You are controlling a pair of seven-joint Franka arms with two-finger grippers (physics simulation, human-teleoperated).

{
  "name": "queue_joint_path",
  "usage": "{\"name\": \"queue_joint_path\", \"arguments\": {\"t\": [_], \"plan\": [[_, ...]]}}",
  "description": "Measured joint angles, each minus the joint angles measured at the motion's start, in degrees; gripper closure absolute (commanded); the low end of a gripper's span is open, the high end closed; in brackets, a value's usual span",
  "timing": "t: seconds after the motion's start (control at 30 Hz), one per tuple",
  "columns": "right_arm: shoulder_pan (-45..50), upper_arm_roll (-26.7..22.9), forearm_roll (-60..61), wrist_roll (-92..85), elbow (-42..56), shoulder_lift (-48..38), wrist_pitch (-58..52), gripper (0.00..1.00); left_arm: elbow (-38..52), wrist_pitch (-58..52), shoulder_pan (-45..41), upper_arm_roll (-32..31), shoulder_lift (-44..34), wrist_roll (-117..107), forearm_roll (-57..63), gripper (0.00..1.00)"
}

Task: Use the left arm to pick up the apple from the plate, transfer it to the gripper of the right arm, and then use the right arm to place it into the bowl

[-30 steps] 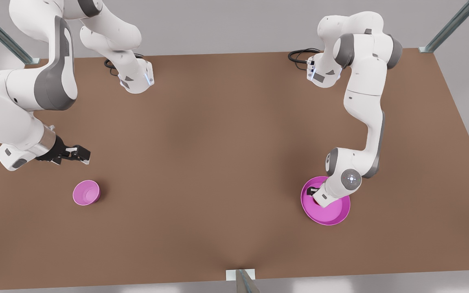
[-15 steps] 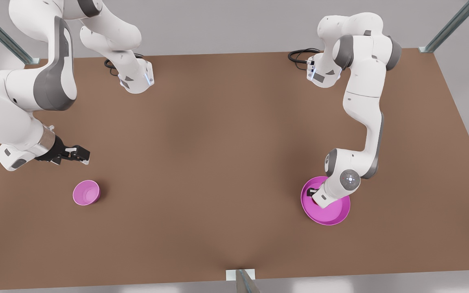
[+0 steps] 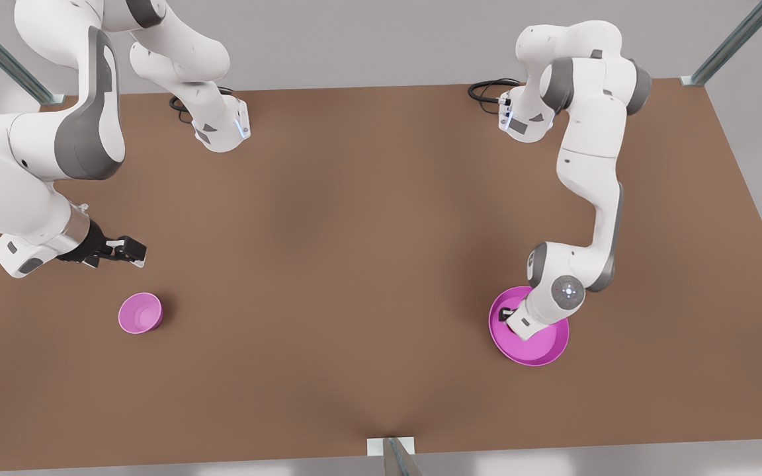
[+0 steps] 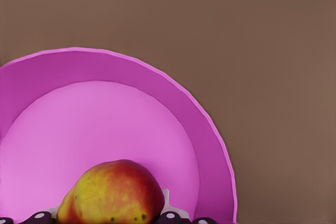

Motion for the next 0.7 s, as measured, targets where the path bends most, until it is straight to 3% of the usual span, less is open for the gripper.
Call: {"name": "queue_joint_path", "arguments": {"t": [0.1, 0.2, 0.37, 0.6, 0.7], "plan": [[0.0, 0.0, 0.0, 0.0, 0.0, 0.0, 0.0, 0.00, 0.0, -0.3, 0.1, -0.5, -4.3, 0.0, -0.1, 0.32], [0.1, 0.1, 0.0, 0.0, 0.0, 0.0, 0.1, 0.00, 0.3, -1.9, 1.0, -5.7, -9.0, 0.2, -3.1, 0.31], [0.7, 0.2, 4.2, 0.2, 0.0, 0.2, 1.0, 0.00, 5.7, -5.6, 1.1, -12.5, -10.4, 2.5, -19.7, 0.28], [3.8, 0.4, 43.4, 1.1, 0.0, 9.9, 7.9, 0.00, 12.2, -2.4, -1.7, -22.5, -4.1, 16.9, -47.6, 0.31], [4.4, 1.0, 62.2, -0.1, 0.7, 15.9, 9.8, 0.00, 15.1, -0.6, -1.3, -27.6, 0.3, 28.0, -64.2, 0.38]]}}
